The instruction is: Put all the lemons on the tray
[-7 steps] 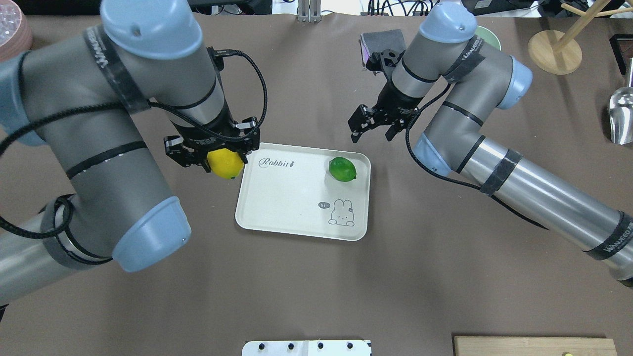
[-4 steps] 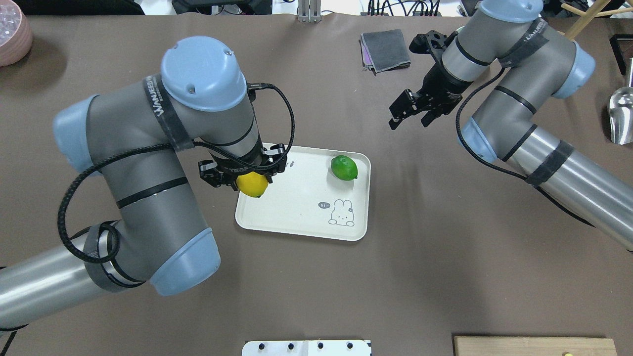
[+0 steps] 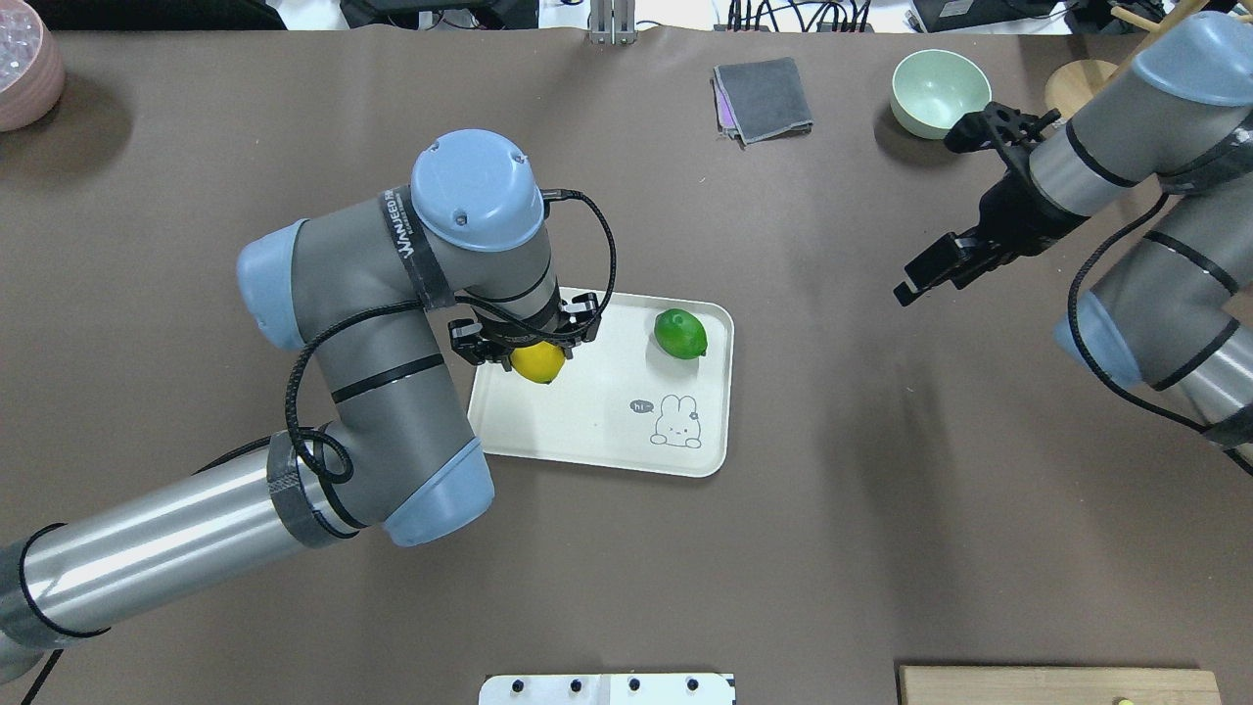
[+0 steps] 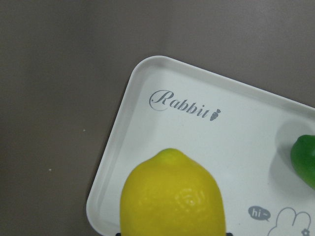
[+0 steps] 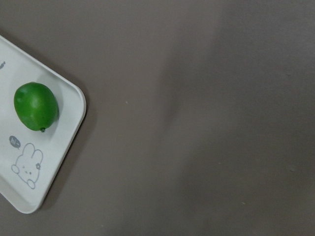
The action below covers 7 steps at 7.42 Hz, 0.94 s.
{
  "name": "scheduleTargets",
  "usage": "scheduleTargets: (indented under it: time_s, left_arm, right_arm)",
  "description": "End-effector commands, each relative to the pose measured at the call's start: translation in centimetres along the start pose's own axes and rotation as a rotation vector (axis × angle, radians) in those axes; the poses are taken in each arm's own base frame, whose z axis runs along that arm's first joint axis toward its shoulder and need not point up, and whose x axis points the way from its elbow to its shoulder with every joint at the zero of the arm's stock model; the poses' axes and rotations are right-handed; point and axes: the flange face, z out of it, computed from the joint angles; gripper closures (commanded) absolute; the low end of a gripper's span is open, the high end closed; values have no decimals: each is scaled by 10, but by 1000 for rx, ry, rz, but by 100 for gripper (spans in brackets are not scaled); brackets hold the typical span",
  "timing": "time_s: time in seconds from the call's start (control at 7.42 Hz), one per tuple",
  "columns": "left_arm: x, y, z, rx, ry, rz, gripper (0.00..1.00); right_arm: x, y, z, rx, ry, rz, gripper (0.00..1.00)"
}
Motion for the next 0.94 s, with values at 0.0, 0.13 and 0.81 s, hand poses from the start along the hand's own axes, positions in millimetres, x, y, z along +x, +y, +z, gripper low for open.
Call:
scheduleTargets:
  time_s: [0.0, 0.13, 0.81]
  left_arm:
    - [7, 5, 29, 15, -23, 9, 89]
    - [10, 12, 45, 50, -20, -9, 68]
    - [13, 13, 42, 47, 1, 0, 2]
  right_arm:
    - [71, 31, -60, 74, 45, 44, 0]
    - [98, 46, -75, 92, 63, 95, 0]
    - [206, 125, -142, 83, 278, 426, 0]
